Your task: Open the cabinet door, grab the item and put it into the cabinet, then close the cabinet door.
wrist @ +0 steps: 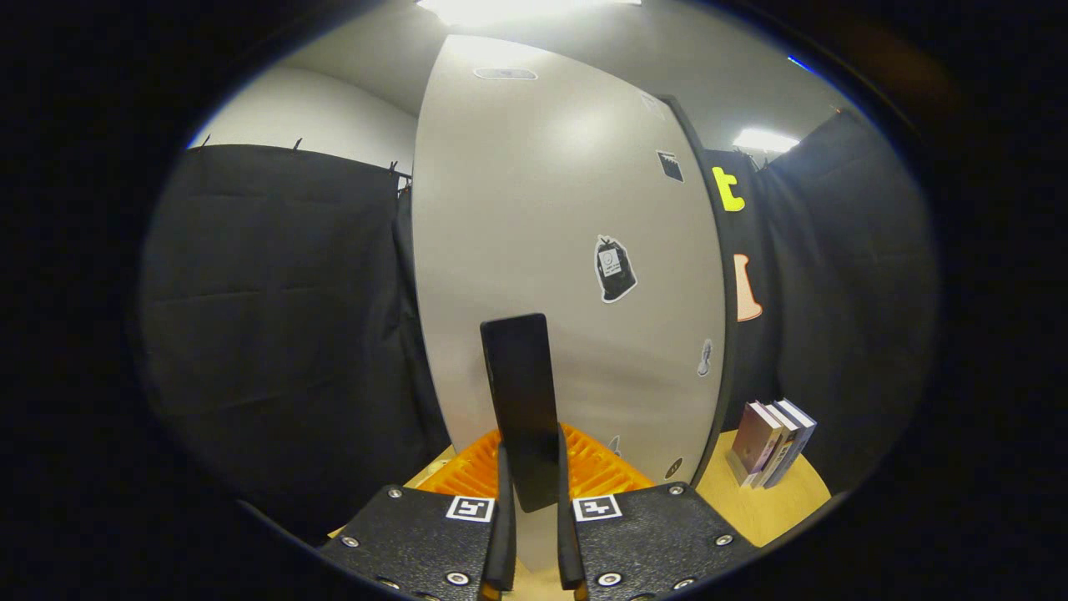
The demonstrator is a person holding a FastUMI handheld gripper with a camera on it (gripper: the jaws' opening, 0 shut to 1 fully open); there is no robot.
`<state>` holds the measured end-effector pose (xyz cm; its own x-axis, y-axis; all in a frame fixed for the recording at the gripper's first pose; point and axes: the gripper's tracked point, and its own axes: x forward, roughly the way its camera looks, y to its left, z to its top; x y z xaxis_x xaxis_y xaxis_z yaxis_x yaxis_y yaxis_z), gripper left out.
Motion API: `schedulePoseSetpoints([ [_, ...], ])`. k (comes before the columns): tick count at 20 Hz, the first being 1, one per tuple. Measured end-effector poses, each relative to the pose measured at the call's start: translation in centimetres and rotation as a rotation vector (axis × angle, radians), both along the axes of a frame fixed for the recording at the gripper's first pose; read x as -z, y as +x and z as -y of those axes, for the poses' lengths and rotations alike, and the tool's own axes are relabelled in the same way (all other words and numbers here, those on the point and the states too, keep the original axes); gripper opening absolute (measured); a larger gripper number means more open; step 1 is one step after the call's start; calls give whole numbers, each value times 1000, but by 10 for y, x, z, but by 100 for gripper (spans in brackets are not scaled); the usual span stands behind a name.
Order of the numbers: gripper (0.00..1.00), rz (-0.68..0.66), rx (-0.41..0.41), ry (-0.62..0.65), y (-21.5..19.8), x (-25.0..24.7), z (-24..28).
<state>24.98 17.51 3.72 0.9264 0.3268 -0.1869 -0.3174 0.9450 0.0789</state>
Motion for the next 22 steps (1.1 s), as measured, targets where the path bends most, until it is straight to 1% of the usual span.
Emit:
schedulePoseSetpoints([
  [7, 20, 32, 72, -28, -5, -4, 28],
  [11, 17, 60, 157, -68, -4, -6, 57],
  [14, 12, 76, 233, -90, -6, -10, 78],
  [16, 11, 89, 277, -103, -5, -12, 89],
  [22, 10, 97, 389, -109, -9, -15, 120],
])
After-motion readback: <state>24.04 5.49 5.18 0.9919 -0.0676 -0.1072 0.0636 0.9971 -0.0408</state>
